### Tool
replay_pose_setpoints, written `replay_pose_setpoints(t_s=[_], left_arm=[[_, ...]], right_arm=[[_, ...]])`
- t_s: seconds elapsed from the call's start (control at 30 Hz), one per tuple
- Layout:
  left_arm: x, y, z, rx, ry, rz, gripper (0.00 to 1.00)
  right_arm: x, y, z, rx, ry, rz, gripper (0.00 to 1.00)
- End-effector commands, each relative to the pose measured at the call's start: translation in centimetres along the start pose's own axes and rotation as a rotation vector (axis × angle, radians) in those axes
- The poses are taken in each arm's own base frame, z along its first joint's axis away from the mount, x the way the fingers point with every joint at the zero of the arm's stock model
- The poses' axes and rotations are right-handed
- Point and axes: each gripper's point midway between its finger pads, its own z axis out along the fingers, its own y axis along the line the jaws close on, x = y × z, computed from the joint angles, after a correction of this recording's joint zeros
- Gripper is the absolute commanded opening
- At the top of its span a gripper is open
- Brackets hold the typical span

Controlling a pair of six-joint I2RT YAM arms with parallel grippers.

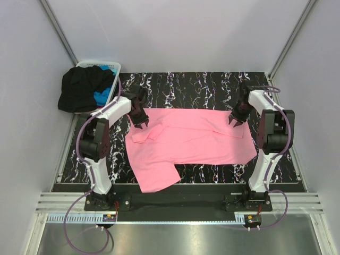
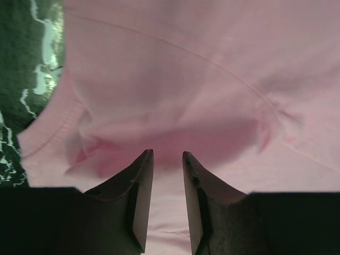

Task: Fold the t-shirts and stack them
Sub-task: Fold the tshirt

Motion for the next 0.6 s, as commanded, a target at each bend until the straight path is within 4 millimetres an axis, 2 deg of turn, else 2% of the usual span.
replay_pose_setpoints(t_s=[0.0, 0.03, 0.2, 0.3, 0.57], left_arm=[[-1.2, 0.8, 0.2, -0.062, -0.017, -0.006, 0.33], [-1.3, 0.8, 0.4, -0.064, -0.012, -0.011, 0.33], [-1.8, -0.1, 1.6, -0.046, 0.044, -0.026, 0.33], [-1.8, 0.0, 2.9, -0.054, 0.090, -0.054, 0.32], [-4.1, 0.6, 3.2, -0.085, 0.086, -0.114, 0.32]], right_arm=[[0.0, 1.1, 0.2, -0.036, 0.017, -0.031, 0.37], [0.6, 1.9, 0.4, -0.036, 0.021, -0.056, 0.38], [0.4, 2.2, 0.2, -0.019, 0.025, -0.065, 0.39], [0.3, 2.2, 0.8, 0.004, 0.044, -0.074, 0.40], [-0.1, 2.8, 1.9, 0.026, 0.088, -0.080, 0.41]])
